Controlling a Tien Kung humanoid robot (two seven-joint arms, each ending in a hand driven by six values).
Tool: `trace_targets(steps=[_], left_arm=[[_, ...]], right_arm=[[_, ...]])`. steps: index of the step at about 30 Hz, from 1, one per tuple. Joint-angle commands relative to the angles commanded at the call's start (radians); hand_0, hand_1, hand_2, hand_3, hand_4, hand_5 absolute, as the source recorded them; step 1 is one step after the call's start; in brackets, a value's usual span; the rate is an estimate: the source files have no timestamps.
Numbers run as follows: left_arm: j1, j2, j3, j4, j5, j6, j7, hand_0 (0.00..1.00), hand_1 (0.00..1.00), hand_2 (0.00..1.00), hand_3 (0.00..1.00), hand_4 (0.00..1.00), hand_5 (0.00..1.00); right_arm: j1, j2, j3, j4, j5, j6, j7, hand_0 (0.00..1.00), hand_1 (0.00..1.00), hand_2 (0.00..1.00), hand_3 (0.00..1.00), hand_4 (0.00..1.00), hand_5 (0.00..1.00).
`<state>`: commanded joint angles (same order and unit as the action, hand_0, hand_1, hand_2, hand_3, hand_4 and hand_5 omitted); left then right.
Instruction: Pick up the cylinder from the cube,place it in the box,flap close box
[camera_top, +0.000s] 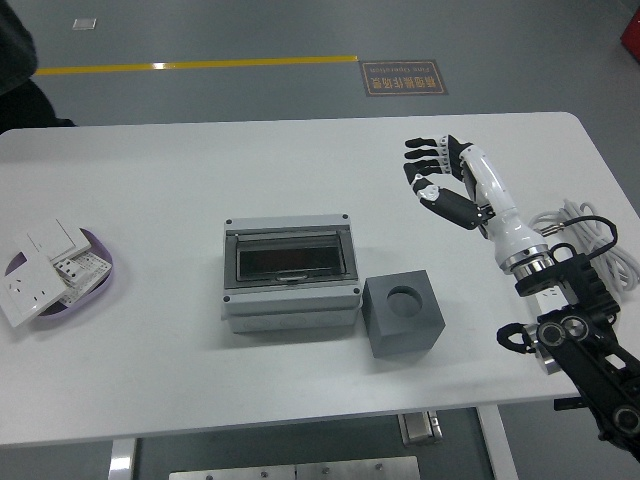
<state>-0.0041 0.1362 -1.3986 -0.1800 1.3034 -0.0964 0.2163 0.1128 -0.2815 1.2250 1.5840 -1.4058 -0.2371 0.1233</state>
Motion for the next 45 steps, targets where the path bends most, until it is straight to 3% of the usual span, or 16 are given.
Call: trace_targets(steps=[4, 9, 17, 24, 35, 36, 41, 42, 45], left_arm=[[-0.006, 0.005, 0.005, 0.000, -0.004, -0.001, -0.002, 0.638, 0.662, 0.575, 0.636, 0.722, 0.272], [-0.005, 0.014, 0.010, 0.000, -0.009, 0.000, -0.002, 0.638, 0.662, 0.575, 0.637, 0.722, 0.271], [0.013, 0.018, 0.009, 0.000, -0.015, 0.001, 0.001, 0.638, 0.662, 0.575, 0.636, 0.724, 0.273], [0.017, 0.009, 0.014, 0.000, -0.043, 0.005, -0.006, 0.639, 0.662, 0.575, 0.636, 0.725, 0.277], [0.012, -0.004, 0.000, 0.000, -0.042, 0.008, -0.006, 0.639, 0.662, 0.575, 0.636, 0.726, 0.279], [0.011, -0.004, 0.000, 0.000, -0.043, 0.008, -0.006, 0.639, 0.662, 0.576, 0.637, 0.725, 0.277], [0.009, -0.004, 0.001, 0.000, -0.044, 0.008, -0.008, 0.639, 0.662, 0.576, 0.637, 0.725, 0.277], [0.009, -0.005, 0.000, 0.000, -0.043, 0.008, -0.007, 0.638, 0.662, 0.575, 0.637, 0.725, 0.279], [0.009, -0.004, -0.002, 0.000, -0.042, 0.008, -0.007, 0.638, 0.662, 0.575, 0.637, 0.725, 0.279]], right_arm=[[-0.073, 0.028, 0.124, 0.007, 0.017, -0.002, 0.025, 0.607, 0.606, 0.643, 0.684, 0.582, 0.310], [-0.158, 0.016, 0.272, 0.011, 0.046, -0.002, 0.037, 0.605, 0.608, 0.642, 0.682, 0.580, 0.308], [-0.192, 0.023, 0.434, 0.007, 0.067, 0.004, 0.057, 0.600, 0.602, 0.637, 0.676, 0.579, 0.306], [-0.180, 0.065, 0.469, -0.011, 0.117, 0.030, 0.097, 0.593, 0.599, 0.638, 0.675, 0.579, 0.301], [-0.155, 0.095, 0.458, -0.053, 0.278, 0.086, 0.182, 0.596, 0.599, 0.637, 0.674, 0.596, 0.293], [-0.155, 0.097, 0.458, -0.056, 0.283, 0.086, 0.183, 0.611, 0.619, 0.667, 0.678, 0.662, 0.293], [-0.155, 0.099, 0.465, -0.064, 0.292, 0.080, 0.178, 0.611, 0.619, 0.667, 0.678, 0.662, 0.293], [-0.156, 0.099, 0.467, -0.065, 0.291, 0.079, 0.176, 0.615, 0.633, 0.675, 0.684, 0.754, 0.238], [-0.157, 0.099, 0.473, -0.066, 0.287, 0.071, 0.171, 0.615, 0.633, 0.675, 0.684, 0.754, 0.238]])
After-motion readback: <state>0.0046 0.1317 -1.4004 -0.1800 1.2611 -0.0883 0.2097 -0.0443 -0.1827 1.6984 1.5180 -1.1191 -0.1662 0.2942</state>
